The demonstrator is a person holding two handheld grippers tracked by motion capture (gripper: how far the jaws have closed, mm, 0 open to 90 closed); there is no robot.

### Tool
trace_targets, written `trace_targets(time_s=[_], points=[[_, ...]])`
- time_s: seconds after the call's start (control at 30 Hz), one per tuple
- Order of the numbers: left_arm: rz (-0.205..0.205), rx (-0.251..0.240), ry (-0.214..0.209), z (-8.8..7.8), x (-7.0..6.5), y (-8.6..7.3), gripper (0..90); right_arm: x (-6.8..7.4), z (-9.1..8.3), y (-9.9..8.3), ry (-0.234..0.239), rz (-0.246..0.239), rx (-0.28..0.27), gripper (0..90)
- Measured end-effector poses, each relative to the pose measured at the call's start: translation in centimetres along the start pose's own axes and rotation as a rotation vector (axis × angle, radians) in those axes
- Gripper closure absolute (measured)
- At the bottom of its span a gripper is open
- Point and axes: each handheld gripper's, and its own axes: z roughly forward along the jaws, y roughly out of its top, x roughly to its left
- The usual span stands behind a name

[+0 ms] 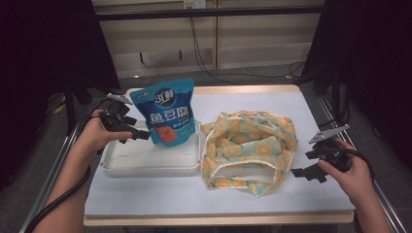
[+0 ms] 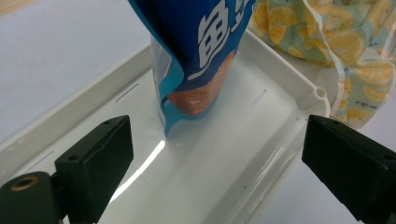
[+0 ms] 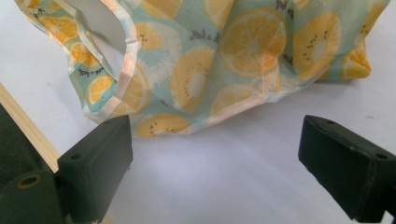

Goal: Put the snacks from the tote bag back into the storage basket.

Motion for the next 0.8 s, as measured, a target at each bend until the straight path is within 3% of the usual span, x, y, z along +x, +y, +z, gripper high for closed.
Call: trace_targets(time_s=[0.17,0.6,0.67,0.8], points=[[-0.012,-0.014,-0.019,0.4,-0.3,-0.8,8.5,0.0,-0.1,-0.1,0.008,-0.001,-0.014,9.8],[0.009,-0.050,-0.027,1.6,-1.4,-2.6,8.3,0.1,0.2,-0.3,0.001,-0.003,0.000,9.8],[0.002,-0.053,-0.050,2.1,-1.6,-3.0,8.3,0.1,0.2,-0.3,0.003,0.000,0.000,9.8],[0.004,-0.070,-0.055,2.8,-2.1,-3.6,8.1,0.1,0.2,-0.5,0.003,0.011,0.006,9.7]])
